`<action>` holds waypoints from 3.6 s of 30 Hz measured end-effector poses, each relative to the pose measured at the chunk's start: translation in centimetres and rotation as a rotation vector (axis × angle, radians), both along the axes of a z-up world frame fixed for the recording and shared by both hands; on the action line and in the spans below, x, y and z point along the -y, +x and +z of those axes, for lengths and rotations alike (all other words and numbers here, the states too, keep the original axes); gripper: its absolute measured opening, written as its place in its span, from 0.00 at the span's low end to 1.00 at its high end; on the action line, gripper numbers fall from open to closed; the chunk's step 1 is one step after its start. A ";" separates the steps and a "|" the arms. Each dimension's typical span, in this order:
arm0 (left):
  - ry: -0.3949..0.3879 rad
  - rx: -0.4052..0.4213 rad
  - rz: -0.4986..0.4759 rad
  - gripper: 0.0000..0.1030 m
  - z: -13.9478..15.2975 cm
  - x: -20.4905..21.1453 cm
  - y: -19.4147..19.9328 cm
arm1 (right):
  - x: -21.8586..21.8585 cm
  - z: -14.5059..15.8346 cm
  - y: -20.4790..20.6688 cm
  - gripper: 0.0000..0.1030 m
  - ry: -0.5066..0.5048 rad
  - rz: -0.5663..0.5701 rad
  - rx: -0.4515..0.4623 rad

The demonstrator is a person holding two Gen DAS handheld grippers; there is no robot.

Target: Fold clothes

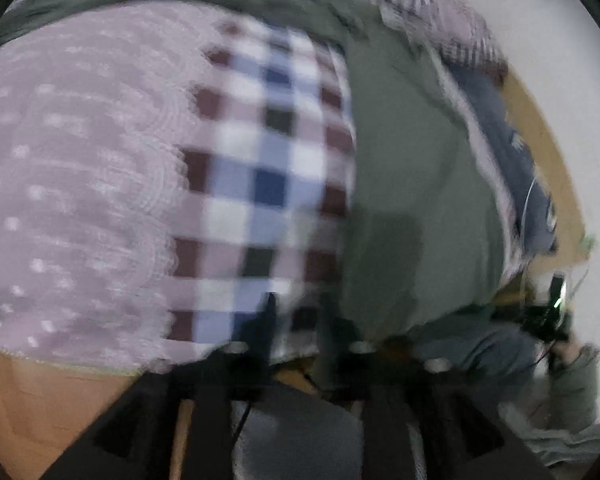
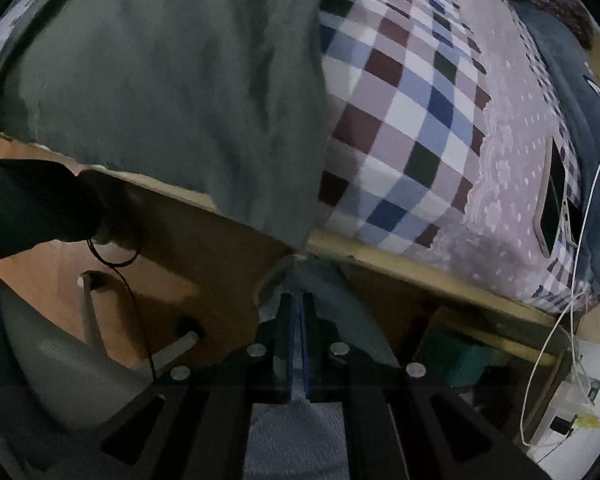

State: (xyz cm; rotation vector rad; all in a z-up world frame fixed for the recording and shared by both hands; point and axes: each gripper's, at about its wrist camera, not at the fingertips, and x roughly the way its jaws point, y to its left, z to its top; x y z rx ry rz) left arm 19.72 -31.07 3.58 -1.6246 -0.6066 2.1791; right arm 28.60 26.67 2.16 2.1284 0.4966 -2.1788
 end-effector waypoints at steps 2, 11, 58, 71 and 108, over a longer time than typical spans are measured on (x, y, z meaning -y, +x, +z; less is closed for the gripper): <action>0.080 -0.075 0.124 0.72 1.7 3.7 -0.2 | 0.0 1.2 -0.5 0.17 -0.015 -0.021 -0.034; 0.334 -0.350 0.726 0.84 3.3 18.8 -2.0 | 4.1 8.8 -4.3 0.43 -0.177 -0.054 -0.332; 0.297 -0.372 1.019 0.76 -3.1 22.3 -15.6 | 11.5 10.1 -13.4 0.54 -0.399 0.018 -0.493; 0.182 -0.394 1.006 0.03 1.5 20.7 -18.2 | 12.6 9.7 -15.4 0.54 -0.439 0.049 -0.517; -0.203 -0.361 -0.238 0.03 3.4 -50.8 -29.9 | -14.6 5.7 -28.2 0.59 -1.016 -0.510 -0.709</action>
